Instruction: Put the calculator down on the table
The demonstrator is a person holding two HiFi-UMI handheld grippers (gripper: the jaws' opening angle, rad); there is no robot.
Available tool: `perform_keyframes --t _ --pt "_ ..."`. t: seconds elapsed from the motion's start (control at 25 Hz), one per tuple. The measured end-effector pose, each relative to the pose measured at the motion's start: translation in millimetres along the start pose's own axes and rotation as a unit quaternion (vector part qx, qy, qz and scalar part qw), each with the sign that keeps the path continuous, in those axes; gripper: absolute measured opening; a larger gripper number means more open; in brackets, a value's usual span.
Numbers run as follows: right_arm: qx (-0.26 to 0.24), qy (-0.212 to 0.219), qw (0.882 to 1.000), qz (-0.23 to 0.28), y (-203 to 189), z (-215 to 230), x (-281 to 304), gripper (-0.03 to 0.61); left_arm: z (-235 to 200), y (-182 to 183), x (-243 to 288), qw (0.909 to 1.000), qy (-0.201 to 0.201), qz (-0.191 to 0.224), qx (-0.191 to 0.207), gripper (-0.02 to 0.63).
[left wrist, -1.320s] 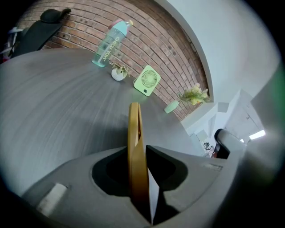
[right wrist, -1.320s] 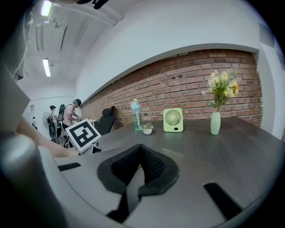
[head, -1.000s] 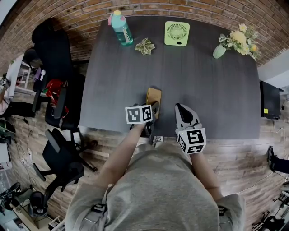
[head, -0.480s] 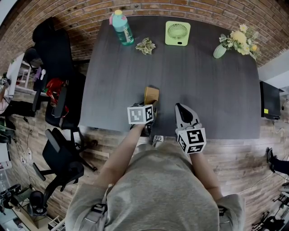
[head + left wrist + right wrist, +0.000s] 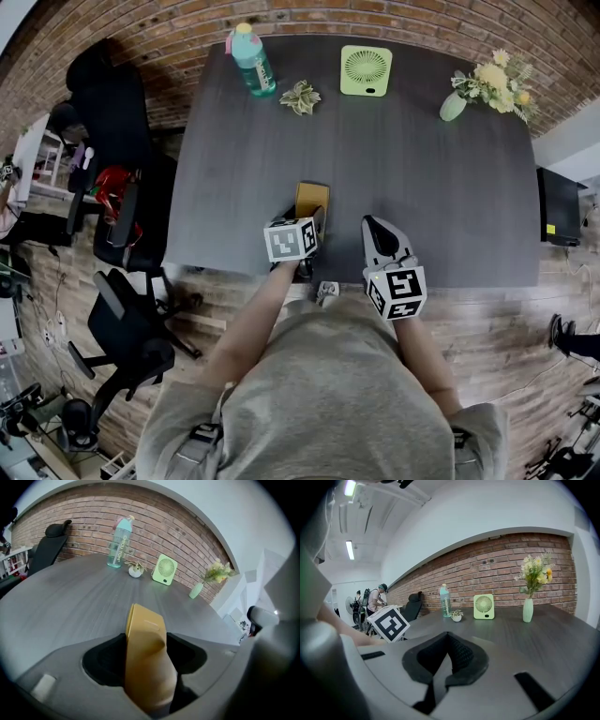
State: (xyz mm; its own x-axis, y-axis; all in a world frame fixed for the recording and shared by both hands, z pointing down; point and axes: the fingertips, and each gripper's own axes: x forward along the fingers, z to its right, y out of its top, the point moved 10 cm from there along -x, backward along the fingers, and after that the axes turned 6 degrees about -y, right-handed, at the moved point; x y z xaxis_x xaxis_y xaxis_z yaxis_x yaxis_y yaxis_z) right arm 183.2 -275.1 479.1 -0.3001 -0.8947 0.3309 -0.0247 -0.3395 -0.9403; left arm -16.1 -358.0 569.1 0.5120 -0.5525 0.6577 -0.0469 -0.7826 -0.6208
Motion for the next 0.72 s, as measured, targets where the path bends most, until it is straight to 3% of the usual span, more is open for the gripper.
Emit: perform_keyframes --t 0.52,0.72 --pt "-0.006 0.001 1.000 0.005 1.0 -12.4 -8.3 0.002 -8.0 -2.2 -19.5 0.9998 0.005 0.016 -0.009 0.268" --pt "-0.006 -0.004 1.000 0.009 0.7 -20.8 -20.7 0.002 -2.6 -5.3 -41.0 0.9994 -0.007 0.031 0.014 0.267"
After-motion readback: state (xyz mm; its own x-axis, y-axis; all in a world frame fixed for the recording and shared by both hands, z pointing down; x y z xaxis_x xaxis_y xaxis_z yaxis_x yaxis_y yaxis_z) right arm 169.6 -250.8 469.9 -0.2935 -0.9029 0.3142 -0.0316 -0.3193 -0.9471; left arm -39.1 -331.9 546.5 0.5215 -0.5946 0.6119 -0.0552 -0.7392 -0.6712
